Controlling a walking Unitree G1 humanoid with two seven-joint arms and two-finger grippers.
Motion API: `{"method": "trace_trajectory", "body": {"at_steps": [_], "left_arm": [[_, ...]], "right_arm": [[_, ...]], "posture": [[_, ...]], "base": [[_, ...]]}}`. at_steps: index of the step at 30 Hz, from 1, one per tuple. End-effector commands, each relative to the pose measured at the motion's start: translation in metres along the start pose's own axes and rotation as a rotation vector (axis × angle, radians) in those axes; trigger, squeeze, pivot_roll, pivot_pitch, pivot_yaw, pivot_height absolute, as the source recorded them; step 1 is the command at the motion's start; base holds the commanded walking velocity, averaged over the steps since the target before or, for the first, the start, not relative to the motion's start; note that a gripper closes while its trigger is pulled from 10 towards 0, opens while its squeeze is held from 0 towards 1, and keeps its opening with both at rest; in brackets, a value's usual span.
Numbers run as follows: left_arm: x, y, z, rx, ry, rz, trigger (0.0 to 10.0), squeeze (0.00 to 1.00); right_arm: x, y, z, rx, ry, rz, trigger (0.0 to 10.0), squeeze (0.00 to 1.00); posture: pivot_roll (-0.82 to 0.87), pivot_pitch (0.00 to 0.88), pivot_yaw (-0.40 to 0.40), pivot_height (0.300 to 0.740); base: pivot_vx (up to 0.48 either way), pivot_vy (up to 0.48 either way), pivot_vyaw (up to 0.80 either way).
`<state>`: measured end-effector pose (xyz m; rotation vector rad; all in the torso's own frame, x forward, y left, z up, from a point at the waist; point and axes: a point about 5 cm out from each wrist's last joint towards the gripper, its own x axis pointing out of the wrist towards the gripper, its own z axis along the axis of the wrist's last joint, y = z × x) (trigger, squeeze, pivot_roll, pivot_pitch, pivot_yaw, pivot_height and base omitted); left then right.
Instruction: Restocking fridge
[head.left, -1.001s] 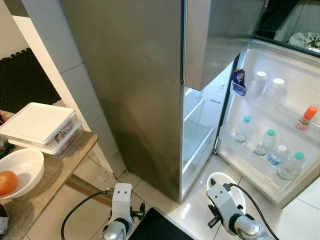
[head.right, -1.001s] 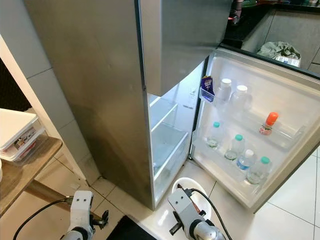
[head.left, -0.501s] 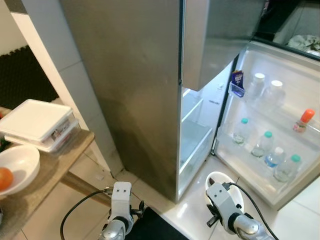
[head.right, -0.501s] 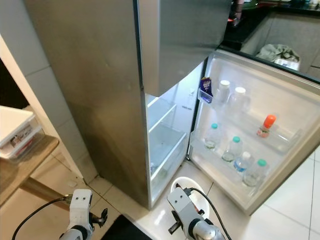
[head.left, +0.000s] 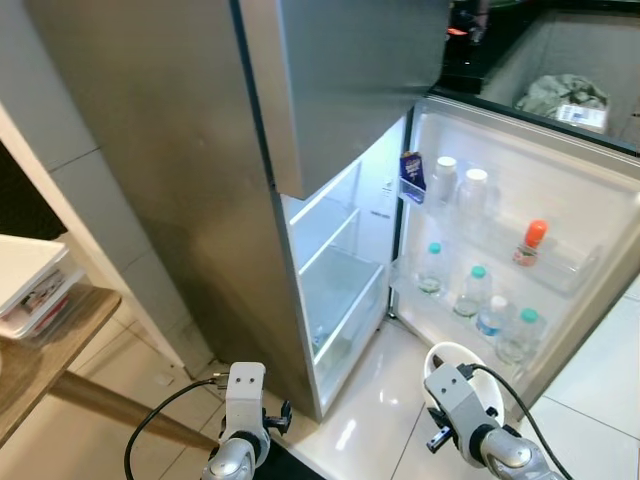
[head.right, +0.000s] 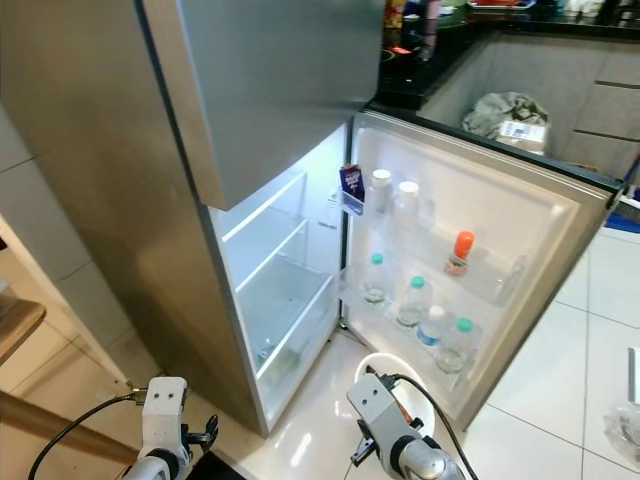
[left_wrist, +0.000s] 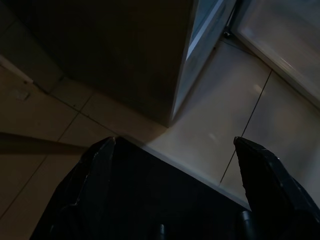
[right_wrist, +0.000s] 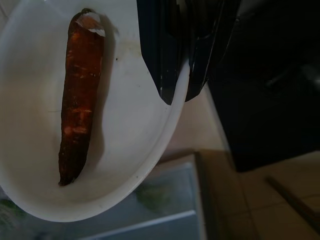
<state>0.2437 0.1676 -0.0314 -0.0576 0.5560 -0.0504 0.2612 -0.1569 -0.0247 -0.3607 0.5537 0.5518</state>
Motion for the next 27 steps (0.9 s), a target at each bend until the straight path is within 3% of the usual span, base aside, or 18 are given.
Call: {"method": "trace_trajectory", "body": {"at_steps": [1,27], "left_arm": [[-0.0026,0.0037,-0.0046,-0.004,0.012,0.016,10.0,0.00],[-0.0024,0.0061,-0.0002,-0.024,-0.010,0.038,10.0,0.00]], "right_arm": [[0.0017,0.0035,0.0039,-0.012,-0.022,0.020,10.0,0.00],[0.0032,0.0037,0.0113,-0.031,-0.051,0.065,10.0,0.00]], "posture": [[0.06,0.064,0.043,0.740],[0.07,0.085,0.034,0.740]], "base": [[0.000,0.000,0.80],[0.000,0.000,0.80]]}}
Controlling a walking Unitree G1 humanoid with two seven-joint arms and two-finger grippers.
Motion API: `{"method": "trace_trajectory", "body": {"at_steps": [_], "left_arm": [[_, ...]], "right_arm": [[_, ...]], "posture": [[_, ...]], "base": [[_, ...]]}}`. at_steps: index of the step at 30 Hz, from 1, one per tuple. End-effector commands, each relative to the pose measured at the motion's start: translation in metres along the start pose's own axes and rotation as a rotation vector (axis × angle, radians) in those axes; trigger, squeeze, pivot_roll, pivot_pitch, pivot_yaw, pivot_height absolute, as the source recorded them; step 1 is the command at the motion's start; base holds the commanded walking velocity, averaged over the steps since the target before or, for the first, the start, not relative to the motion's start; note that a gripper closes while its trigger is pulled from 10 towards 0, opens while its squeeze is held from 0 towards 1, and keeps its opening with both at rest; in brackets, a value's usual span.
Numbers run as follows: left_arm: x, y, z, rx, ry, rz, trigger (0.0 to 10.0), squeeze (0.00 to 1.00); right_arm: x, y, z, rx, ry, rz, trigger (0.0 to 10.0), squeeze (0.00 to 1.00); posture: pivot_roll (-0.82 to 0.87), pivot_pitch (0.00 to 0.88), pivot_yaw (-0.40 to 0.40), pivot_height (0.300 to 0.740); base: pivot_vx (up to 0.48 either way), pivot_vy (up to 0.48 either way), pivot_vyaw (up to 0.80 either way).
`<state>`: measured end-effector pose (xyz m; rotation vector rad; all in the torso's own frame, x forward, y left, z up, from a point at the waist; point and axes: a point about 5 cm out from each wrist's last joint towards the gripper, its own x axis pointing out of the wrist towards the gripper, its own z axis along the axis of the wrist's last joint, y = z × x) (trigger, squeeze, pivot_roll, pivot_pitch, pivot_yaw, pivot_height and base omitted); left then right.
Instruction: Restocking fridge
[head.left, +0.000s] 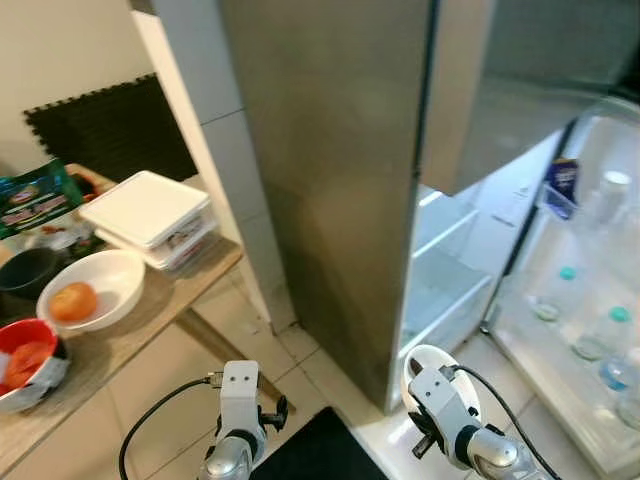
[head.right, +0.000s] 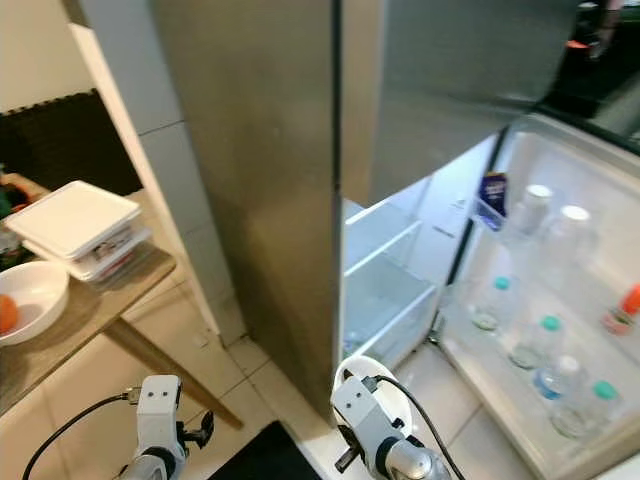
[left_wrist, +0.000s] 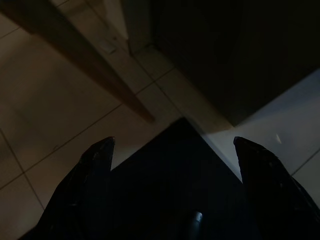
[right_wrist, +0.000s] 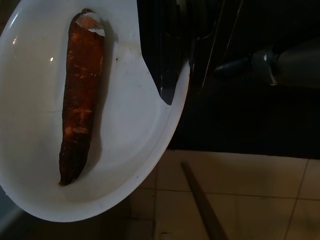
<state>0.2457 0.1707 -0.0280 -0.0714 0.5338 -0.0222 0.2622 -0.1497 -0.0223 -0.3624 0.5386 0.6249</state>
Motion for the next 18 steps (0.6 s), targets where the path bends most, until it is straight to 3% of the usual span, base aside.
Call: {"method": "trace_trajectory", "body": {"at_steps": [1,18], "left_arm": [[-0.0020,0.0032,-0.0041,-0.003,0.013,0.016,10.0,0.00],[-0.0005,-0.0007,-0.0020,0.028,0.020,-0.018,10.0,0.00]], "right_arm": [[0.0010,-0.0012,0.0056,-0.006,-0.029,0.001,10.0,0.00],[0.0003,-0.0101,0.0102,-0.012,-0.038,-0.032,10.0,0.00]], "posture": [[0.07,0.085,0.034,0.740],[0.06,0.086,0.043,0.740]], "base": [[0.000,0.000,0.80],[0.000,0.000,0.80]]}}
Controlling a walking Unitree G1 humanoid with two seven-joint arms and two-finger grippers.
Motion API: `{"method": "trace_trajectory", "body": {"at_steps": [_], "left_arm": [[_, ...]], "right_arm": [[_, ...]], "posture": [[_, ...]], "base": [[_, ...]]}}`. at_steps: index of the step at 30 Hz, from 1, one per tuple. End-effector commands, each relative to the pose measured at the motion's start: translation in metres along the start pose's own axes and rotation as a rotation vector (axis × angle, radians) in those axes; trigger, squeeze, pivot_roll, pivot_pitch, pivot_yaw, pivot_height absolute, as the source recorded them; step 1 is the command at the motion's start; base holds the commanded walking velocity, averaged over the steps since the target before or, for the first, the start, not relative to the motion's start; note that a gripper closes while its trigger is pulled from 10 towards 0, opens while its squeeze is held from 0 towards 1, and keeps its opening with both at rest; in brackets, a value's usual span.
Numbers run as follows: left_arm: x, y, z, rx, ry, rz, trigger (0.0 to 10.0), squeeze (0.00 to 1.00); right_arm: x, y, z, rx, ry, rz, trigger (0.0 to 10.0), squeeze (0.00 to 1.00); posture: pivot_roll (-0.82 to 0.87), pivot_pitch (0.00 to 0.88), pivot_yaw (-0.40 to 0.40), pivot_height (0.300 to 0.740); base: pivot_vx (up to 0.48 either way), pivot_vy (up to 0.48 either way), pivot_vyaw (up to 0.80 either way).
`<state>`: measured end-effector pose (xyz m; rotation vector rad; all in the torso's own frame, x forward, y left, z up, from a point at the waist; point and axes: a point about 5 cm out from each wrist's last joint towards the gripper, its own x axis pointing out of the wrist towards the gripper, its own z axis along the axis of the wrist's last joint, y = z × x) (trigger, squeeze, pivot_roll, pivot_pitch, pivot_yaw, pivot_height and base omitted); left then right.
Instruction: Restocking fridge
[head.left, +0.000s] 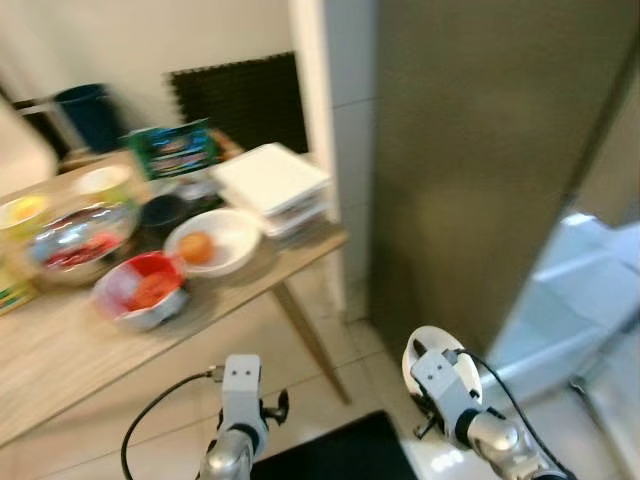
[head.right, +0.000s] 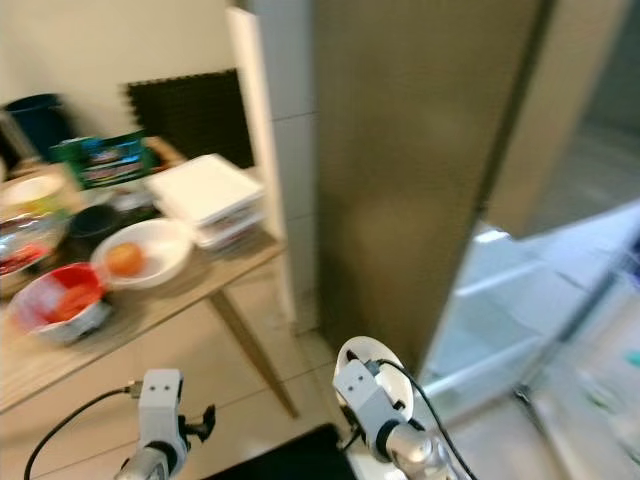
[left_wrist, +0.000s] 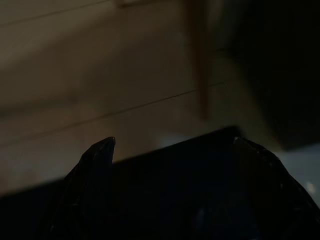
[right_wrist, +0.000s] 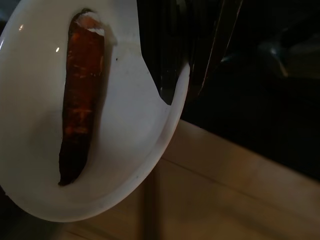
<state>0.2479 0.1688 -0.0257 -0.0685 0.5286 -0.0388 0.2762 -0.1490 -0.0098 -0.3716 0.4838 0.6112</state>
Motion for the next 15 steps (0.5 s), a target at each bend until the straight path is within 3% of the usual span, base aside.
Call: {"method": "trace_trajectory", "body": {"at_steps": [1,13,15], "left_arm": [[-0.0012,0.0012,-0.0047,0.024,0.025,-0.002,10.0,0.00],[-0.0015,-0.0026,-0.0076,0.018,0.048,-0.025,10.0,0.00],[-0.0025,-0.0034,-0.0094,0.011,0.055,-0.029,10.0,0.00]], "right_arm": [[-0.0031,-0.0004,-0.0055,0.007,0.008,-0.008,10.0,0.00],[-0.0056,-0.0034,-0.0086,0.002,0.020,-0.013,10.0,0.00],[-0.0057,-0.0033,-0.0106,-0.002,0.040,-0.012,10.0,0.00]], "posture": [[0.06,0.086,0.044,0.740],[0.06,0.090,0.039,0.740],[0.06,0.093,0.035,0.740]], "base": [[0.000,0.000,0.80],[0.000,0.000,0.78],[0.000,0.000,0.00]]}}
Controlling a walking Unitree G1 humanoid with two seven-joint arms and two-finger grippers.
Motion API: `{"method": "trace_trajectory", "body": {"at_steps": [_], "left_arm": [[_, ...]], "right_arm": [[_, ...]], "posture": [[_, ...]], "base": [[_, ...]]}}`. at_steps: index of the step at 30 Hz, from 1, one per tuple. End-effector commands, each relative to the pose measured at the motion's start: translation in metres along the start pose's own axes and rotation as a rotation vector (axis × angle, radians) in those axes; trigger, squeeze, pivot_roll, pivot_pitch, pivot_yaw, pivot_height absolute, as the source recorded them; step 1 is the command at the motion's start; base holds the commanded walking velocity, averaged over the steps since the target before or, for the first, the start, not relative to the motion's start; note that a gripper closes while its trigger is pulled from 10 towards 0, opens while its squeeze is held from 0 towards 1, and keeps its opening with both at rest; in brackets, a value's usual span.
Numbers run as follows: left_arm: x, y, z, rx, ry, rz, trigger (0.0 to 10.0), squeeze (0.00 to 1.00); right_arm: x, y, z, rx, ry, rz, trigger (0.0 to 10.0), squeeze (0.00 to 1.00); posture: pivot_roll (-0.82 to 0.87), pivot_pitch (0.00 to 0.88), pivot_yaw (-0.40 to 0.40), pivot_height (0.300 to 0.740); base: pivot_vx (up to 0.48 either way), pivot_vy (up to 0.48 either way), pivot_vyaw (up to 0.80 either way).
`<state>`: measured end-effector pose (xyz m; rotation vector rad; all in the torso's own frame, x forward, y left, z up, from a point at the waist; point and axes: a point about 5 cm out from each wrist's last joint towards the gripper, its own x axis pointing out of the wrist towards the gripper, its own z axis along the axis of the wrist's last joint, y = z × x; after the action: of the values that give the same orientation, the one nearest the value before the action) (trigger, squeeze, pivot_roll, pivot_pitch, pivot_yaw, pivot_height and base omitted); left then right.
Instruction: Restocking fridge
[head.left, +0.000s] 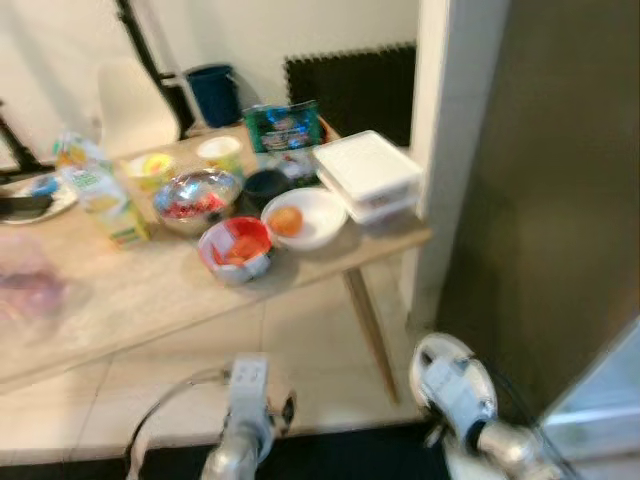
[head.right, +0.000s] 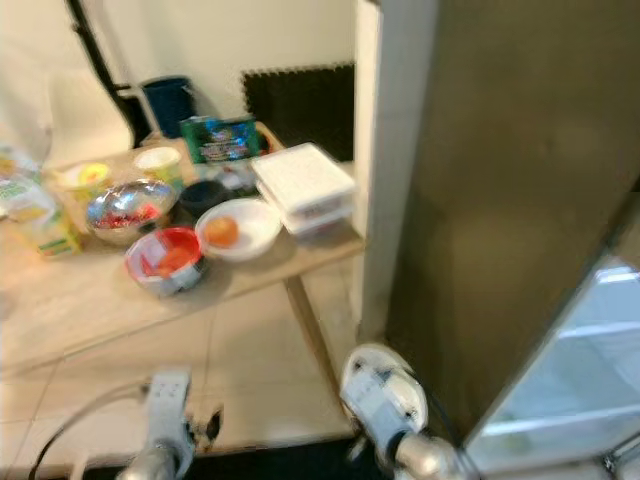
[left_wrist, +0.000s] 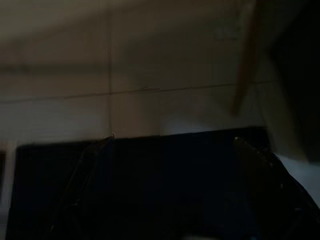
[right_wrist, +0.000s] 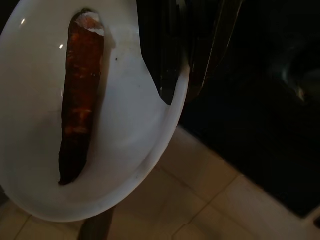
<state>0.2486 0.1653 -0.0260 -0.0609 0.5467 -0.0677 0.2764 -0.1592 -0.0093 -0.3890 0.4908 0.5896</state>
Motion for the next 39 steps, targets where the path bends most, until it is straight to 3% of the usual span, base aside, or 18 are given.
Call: {"method": "trace_trajectory", "body": {"at_steps": [1,6,11,13,15,18,27,39], "left_arm": [[-0.004,-0.001,-0.010,-0.006,0.038,-0.007,10.0,0.00],[-0.004,-0.002,-0.012,-0.018,0.042,-0.009,10.0,0.00],[-0.008,0.002,-0.021,-0.002,0.067,0.002,10.0,0.00],[-0.008,0.002,-0.021,-0.002,0.067,0.002,10.0,0.00],[-0.009,0.004,-0.024,-0.003,0.078,0.009,10.0,0.00],[-0.015,0.011,-0.037,-0.023,0.112,0.031,10.0,0.00],[-0.022,0.012,-0.052,-0.045,0.162,0.030,10.0,0.00],[-0.018,0.014,-0.046,-0.123,0.129,0.075,10.0,0.00]], "right_arm": [[-0.001,0.005,-0.007,0.000,0.034,0.009,10.0,0.00],[-0.003,0.010,-0.018,0.032,0.098,0.027,10.0,0.00],[-0.013,0.017,-0.048,-0.071,0.274,0.033,10.0,0.00],[-0.013,0.017,-0.048,-0.071,0.274,0.033,10.0,0.00],[-0.016,0.016,-0.053,-0.083,0.297,0.014,10.0,0.00],[-0.028,0.004,-0.069,-0.087,0.382,-0.139,10.0,0.00],[-0.035,0.001,-0.078,-0.014,0.395,-0.232,10.0,0.00],[-0.030,0.003,-0.071,0.003,0.353,-0.237,10.0,0.00]], "posture": [[0.06,0.093,0.035,0.740],[0.07,0.097,0.029,0.740],[0.07,0.099,0.031,0.740],[0.07,0.099,0.031,0.740],[0.06,0.098,0.035,0.740],[0.06,0.090,0.038,0.740],[0.05,0.084,0.042,0.740],[0.05,0.088,0.037,0.740]], "base": [[0.000,0.000,0.00],[0.000,0.000,0.00],[0.000,0.000,0.00],[0.000,0.000,0.00],[0.000,0.000,0.00],[0.000,0.000,0.00],[0.000,0.000,0.00],[0.000,-0.153,0.00]]}}
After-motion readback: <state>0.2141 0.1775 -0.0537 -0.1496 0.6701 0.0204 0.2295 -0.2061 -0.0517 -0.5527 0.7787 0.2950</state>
